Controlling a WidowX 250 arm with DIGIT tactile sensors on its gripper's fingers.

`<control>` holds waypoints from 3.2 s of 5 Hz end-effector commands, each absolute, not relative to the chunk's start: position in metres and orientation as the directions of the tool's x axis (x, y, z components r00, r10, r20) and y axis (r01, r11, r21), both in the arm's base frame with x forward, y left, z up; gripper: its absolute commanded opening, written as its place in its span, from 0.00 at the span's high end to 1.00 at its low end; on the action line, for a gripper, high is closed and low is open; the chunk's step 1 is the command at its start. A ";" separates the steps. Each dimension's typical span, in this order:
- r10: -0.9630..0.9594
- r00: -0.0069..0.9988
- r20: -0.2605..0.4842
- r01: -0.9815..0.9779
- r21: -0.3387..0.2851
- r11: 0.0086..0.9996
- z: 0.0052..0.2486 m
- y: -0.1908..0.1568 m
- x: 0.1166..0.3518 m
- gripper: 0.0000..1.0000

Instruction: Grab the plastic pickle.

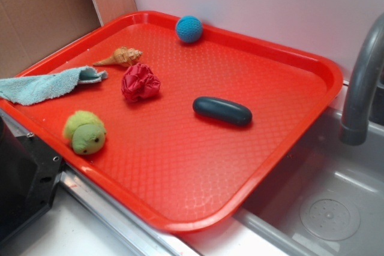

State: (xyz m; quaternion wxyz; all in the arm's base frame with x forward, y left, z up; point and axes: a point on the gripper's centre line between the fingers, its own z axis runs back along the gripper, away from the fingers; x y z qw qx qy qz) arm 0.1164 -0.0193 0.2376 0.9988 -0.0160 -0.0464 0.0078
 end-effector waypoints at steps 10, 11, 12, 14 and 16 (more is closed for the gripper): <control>-0.977 0.208 0.041 0.977 0.037 0.209 0.071 -0.132 0.220 0.00; -0.977 0.205 0.065 0.979 0.005 0.205 0.053 -0.136 0.212 0.00; -0.978 0.197 0.066 0.980 -0.011 0.197 0.034 -0.143 0.223 0.00; -0.977 0.209 0.039 0.978 -0.006 0.209 0.034 -0.146 0.222 1.00; -0.867 0.497 -0.018 0.867 0.031 0.497 0.102 -0.102 0.199 1.00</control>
